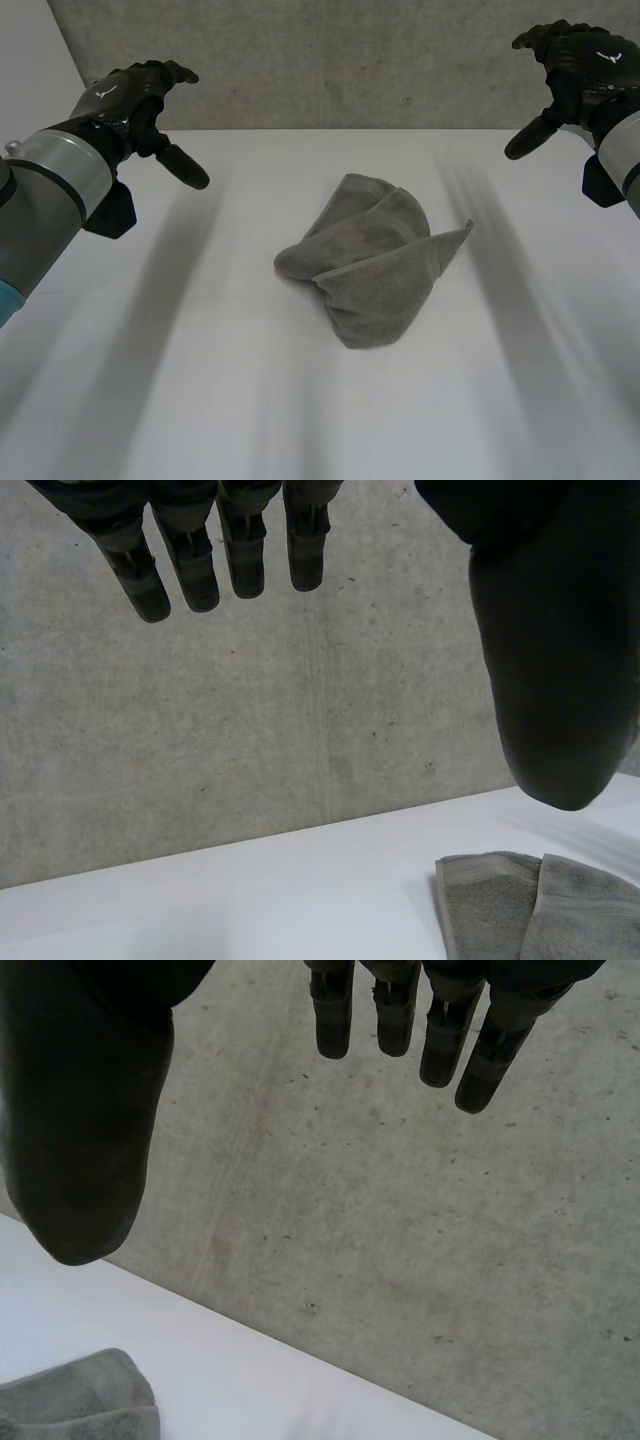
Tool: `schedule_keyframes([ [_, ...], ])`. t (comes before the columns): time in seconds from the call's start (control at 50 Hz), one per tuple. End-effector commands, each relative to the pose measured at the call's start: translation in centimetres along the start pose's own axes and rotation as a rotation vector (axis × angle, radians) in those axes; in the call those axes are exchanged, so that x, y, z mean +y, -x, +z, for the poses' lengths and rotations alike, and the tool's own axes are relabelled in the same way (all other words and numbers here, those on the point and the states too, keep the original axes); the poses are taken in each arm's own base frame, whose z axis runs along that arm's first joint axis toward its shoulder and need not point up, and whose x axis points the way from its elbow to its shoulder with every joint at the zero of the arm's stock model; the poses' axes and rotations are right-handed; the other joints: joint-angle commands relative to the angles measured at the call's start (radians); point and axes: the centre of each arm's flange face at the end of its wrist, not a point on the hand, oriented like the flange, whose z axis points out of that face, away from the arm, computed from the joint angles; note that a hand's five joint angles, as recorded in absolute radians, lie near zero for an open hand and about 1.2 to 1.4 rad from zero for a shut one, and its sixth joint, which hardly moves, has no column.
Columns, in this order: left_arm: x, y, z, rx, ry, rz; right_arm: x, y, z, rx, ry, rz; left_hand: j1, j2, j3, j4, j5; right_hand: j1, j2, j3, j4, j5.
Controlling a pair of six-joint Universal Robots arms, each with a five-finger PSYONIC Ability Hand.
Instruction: Fold the towel.
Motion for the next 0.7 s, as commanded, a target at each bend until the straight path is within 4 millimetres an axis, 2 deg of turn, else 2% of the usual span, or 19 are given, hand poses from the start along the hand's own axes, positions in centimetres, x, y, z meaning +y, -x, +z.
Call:
schedule_keyframes([
  [0.02,0.0,0.0,0.0,0.001,-0.001,-0.001,0.1,0.1,0.0,-0.005,0.002,-0.004,-0.125,-0.061,-0.043,-0.050,-0.053,-0.070,-0.082,-0.007,-0.060,-0.062],
  [0.28,0.3,0.0,0.1,0.001,0.008,-0.001,-0.1,0.0,0.1,-0.008,-0.004,-0.005,-0.125,-0.061,-0.043,-0.050,-0.053,-0.070,-0.082,-0.007,-0.060,-0.062],
  [0.34,0.5,-0.1,0.0,0.004,0.012,-0.001,-0.3,0.6,0.0,-0.046,-0.009,-0.015,-0.125,-0.061,-0.043,-0.050,-0.053,-0.070,-0.082,-0.007,-0.060,-0.062],
  [0.38,1.4,-0.2,0.3,0.011,0.032,-0.002,-0.5,1.9,-0.3,-0.156,0.002,-0.057,-0.125,-0.061,-0.043,-0.050,-0.053,-0.070,-0.082,-0.007,-0.060,-0.062],
  [0.4,1.4,-0.2,0.3,0.011,0.033,-0.002,-0.5,1.9,-0.3,-0.157,0.002,-0.057,-0.125,-0.061,-0.043,-0.050,-0.053,-0.070,-0.082,-0.007,-0.060,-0.062],
  [0.44,3.3,-0.5,0.8,0.028,0.087,-0.010,0.2,2.8,-1.0,-0.289,0.058,-0.121,-0.125,-0.061,-0.043,-0.050,-0.053,-0.070,-0.082,-0.007,-0.060,-0.062],
  [0.46,3.4,-0.5,0.8,0.028,0.088,-0.010,0.2,2.8,-1.0,-0.289,0.058,-0.122,-0.125,-0.061,-0.043,-0.050,-0.053,-0.070,-0.082,-0.007,-0.060,-0.062],
  [0.5,5.8,-1.5,1.2,0.076,0.159,-0.014,1.6,4.0,-1.7,-0.399,0.124,-0.189,-0.124,-0.061,-0.043,-0.050,-0.053,-0.070,-0.082,-0.007,-0.060,-0.062],
  [0.52,5.8,-1.5,1.3,0.077,0.159,-0.014,1.6,4.0,-1.7,-0.399,0.124,-0.189,-0.124,-0.061,-0.043,-0.050,-0.052,-0.070,-0.082,-0.007,-0.060,-0.062],
  [0.54,7.1,-2.0,1.3,0.102,0.196,-0.020,2.8,4.3,-1.9,-0.430,0.170,-0.227,-0.125,-0.061,-0.043,-0.050,-0.053,-0.070,-0.082,-0.007,-0.060,-0.062],
  [0.56,7.1,-2.0,1.3,0.103,0.197,-0.020,3.6,4.6,-1.9,-0.445,0.194,-0.266,-0.125,-0.061,-0.043,-0.050,-0.053,-0.070,-0.082,-0.007,-0.060,-0.062],
  [0.58,8.7,-2.7,1.5,0.139,0.239,-0.024,3.6,4.6,-1.9,-0.445,0.194,-0.266,-0.125,-0.061,-0.043,-0.050,-0.053,-0.070,-0.082,-0.007,-0.060,-0.062],
  [0.6,8.7,-2.7,1.5,0.140,0.239,-0.024,4.7,5.0,-1.9,-0.460,0.218,-0.306,-0.125,-0.061,-0.043,-0.050,-0.053,-0.070,-0.082,-0.007,-0.060,-0.062],
  [0.62,10.1,-3.4,1.5,0.176,0.275,-0.031,6.0,5.5,-1.8,-0.482,0.241,-0.349,-0.125,-0.061,-0.043,-0.050,-0.053,-0.070,-0.082,-0.007,-0.060,-0.062],
  [0.64,11.2,-4.0,1.6,0.205,0.301,-0.041,6.0,5.5,-1.8,-0.482,0.242,-0.349,-0.124,-0.061,-0.043,-0.050,-0.053,-0.070,-0.082,-0.007,-0.060,-0.062],
  [0.66,11.2,-4.0,1.6,0.205,0.302,-0.041,7.4,5.9,-1.8,-0.504,0.269,-0.376,-0.124,-0.061,-0.043,-0.050,-0.052,-0.070,-0.082,-0.007,-0.060,-0.062],
  [0.68,12.1,-4.5,1.7,0.232,0.321,-0.059,8.8,6.4,-1.8,-0.523,0.299,-0.392,-0.118,-0.055,-0.043,-0.050,-0.047,-0.070,-0.082,-0.007,-0.060,-0.062],
  [0.7,13.0,-4.8,1.8,0.255,0.340,-0.080,8.9,6.4,-1.8,-0.523,0.300,-0.393,-0.109,-0.046,-0.043,-0.050,-0.038,-0.070,-0.082,-0.007,-0.060,-0.062],
])
